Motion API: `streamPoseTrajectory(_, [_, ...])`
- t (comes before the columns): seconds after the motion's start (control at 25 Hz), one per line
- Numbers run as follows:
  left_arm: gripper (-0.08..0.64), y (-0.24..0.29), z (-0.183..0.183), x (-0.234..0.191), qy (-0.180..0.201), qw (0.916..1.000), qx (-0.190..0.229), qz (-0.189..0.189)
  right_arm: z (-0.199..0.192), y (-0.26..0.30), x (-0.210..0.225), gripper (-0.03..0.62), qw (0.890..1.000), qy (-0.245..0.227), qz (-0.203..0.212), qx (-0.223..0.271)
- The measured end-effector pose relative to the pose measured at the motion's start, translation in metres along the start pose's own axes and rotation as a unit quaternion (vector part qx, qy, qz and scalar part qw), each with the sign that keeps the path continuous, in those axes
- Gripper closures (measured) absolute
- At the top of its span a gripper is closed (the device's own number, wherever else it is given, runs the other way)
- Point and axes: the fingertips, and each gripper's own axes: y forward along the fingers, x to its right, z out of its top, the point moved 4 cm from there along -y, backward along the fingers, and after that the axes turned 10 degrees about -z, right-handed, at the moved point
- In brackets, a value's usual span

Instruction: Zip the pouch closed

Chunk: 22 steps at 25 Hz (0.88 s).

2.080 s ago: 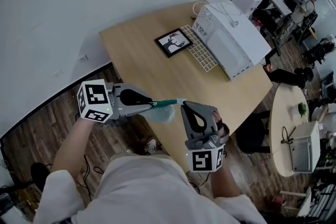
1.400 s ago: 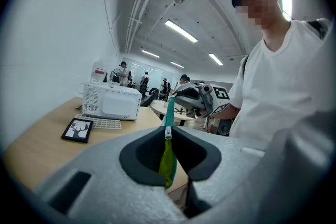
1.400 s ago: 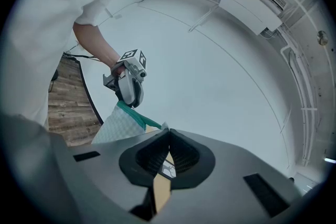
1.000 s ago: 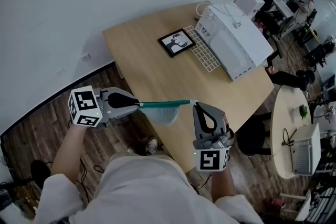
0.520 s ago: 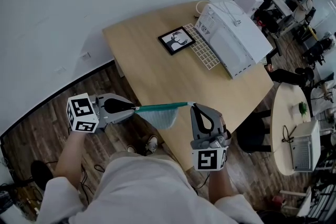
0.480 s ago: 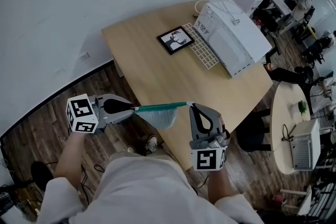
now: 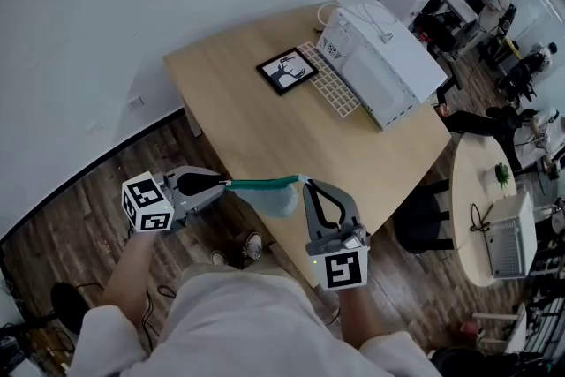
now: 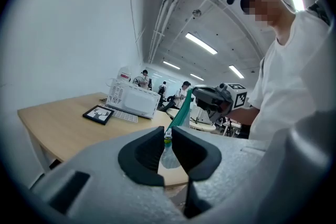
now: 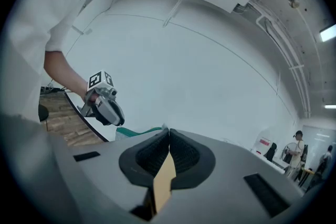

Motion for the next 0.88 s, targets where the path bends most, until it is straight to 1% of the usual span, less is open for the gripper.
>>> streamPoseTrajectory(0.08, [0.506,-0.003,0.002,-0.002,0.006,0.9998,0.019,0.005,0.000,0.003,0.002,0.586,1.000,0.017,-0.003,-0.003])
streamPoseTrajectory(0.12, [0.493,-0.004,0.002,-0.003,0.010,0.9995,0.028,0.007,0.000,0.004,0.002,0.586,1.000,0.024,-0.003,-0.004])
streamPoseTrajectory(0.2, [0.405,-0.008,0.003,-0.005,0.012,0.9986,0.048,0.018,-0.001,0.006,0.003,0.586,0.999,0.049,-0.001,-0.008])
streamPoseTrajectory(0.24, [0.388,-0.012,0.004,-0.006,0.014,0.9979,0.055,0.029,-0.002,0.007,0.005,0.586,0.998,0.066,0.000,-0.011])
streamPoseTrajectory(0.28, [0.402,-0.016,0.005,-0.006,0.022,0.9969,0.060,0.045,-0.002,0.009,0.008,0.586,0.997,0.081,-0.001,-0.012])
streamPoseTrajectory(0.36, [0.435,-0.026,0.010,-0.007,0.050,0.9933,0.063,0.083,-0.006,0.013,0.016,0.586,0.994,0.104,-0.010,-0.014])
streamPoseTrajectory(0.4, [0.452,-0.032,0.014,-0.007,0.064,0.9905,0.064,0.103,-0.008,0.015,0.022,0.586,0.993,0.115,-0.017,-0.017])
streamPoseTrajectory(0.44, [0.491,-0.038,0.018,-0.007,0.077,0.9871,0.065,0.124,-0.011,0.017,0.028,0.585,0.991,0.126,-0.026,-0.020])
streamPoseTrajectory(0.48, [0.516,-0.045,0.024,-0.007,0.088,0.9831,0.066,0.146,-0.013,0.018,0.035,0.584,0.990,0.135,-0.035,-0.022])
streamPoseTrajectory(0.56, [0.532,-0.059,0.036,-0.006,0.105,0.9736,0.073,0.189,-0.017,0.018,0.049,0.584,0.988,0.145,-0.052,-0.027])
streamPoseTrajectory(0.64, [0.538,-0.076,0.051,-0.004,0.121,0.9600,0.082,0.238,-0.020,0.017,0.065,0.584,0.985,0.154,-0.072,-0.031])
streamPoseTrajectory(0.76, [0.543,-0.107,0.071,-0.001,0.143,0.9333,0.106,0.312,-0.023,0.016,0.087,0.584,0.980,0.165,-0.103,-0.030])
streamPoseTrajectory(0.88, [0.545,-0.140,0.086,0.007,0.154,0.9056,0.137,0.371,-0.022,0.016,0.105,0.583,0.976,0.173,-0.132,-0.020])
